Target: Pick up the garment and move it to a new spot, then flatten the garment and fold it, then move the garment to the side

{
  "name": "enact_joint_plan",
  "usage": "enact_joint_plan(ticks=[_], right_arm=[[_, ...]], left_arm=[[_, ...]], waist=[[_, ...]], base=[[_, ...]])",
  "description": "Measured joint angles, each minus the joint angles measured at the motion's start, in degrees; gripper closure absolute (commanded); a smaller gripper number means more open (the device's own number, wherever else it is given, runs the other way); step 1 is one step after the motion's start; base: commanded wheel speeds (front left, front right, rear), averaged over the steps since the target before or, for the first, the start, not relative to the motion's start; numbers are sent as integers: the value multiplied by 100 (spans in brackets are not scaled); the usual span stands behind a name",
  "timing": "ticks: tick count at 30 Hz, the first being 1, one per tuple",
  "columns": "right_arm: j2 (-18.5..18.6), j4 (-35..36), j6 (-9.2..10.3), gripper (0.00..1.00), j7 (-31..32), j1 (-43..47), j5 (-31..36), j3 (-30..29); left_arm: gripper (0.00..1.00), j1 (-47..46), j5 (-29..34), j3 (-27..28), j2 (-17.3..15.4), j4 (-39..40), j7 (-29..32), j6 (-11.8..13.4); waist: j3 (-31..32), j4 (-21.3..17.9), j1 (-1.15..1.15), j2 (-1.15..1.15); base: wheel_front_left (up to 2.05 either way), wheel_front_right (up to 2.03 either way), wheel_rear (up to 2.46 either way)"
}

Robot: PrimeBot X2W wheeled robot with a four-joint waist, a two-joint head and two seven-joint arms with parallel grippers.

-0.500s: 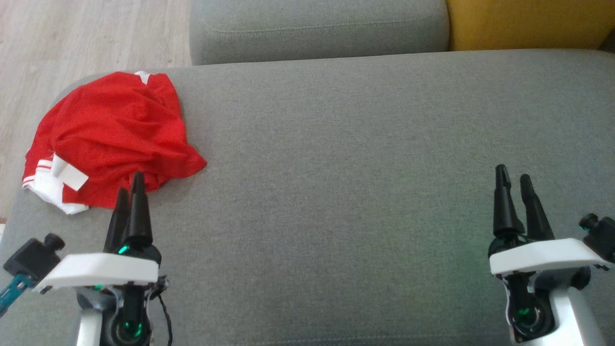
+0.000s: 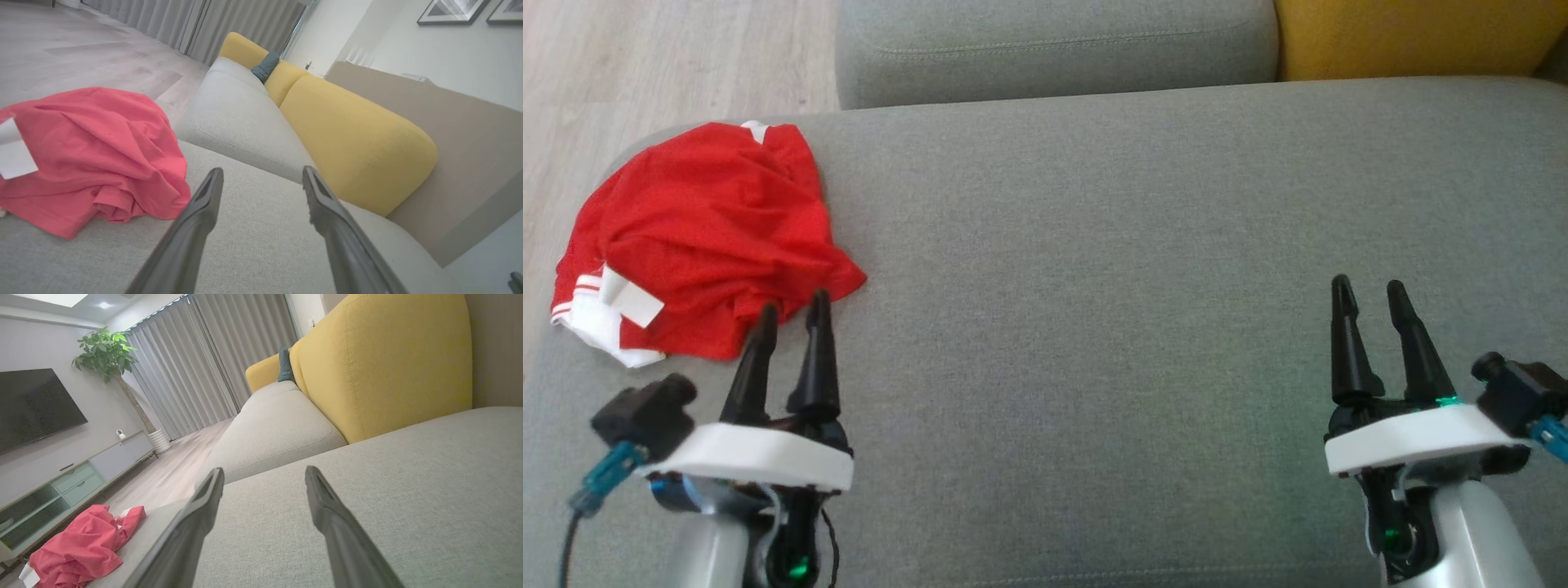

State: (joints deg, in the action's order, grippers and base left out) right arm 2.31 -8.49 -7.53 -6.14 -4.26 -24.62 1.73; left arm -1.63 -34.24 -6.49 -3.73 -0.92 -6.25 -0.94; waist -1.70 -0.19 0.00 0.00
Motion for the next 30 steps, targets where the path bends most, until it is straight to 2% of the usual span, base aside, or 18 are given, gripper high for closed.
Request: enact_joint_plan(ticks=[8, 9, 21, 30], right_arm=[[3, 47, 0, 0, -134, 8, 591, 154], [4, 64, 0, 0, -172, 8, 740, 164], [7, 171, 0, 0, -353, 10, 1581, 193], [8, 293, 0, 0, -531, 9, 2335, 233]], left_arm=[[0, -2, 802, -622, -365, 8, -107, 468], [0, -3, 962, -784, -454, 9, -148, 623], [0, -153, 1759, -1584, -943, 67, -353, 1377], [0, -327, 2542, -2413, -1386, 66, -498, 2057]], waist=[[25, -44, 0, 0], [34, -52, 0, 0], [64, -44, 0, 0], [69, -37, 0, 0]], base=[[0, 0, 0], [0, 0, 0], [0, 0, 0], [0, 0, 0]])
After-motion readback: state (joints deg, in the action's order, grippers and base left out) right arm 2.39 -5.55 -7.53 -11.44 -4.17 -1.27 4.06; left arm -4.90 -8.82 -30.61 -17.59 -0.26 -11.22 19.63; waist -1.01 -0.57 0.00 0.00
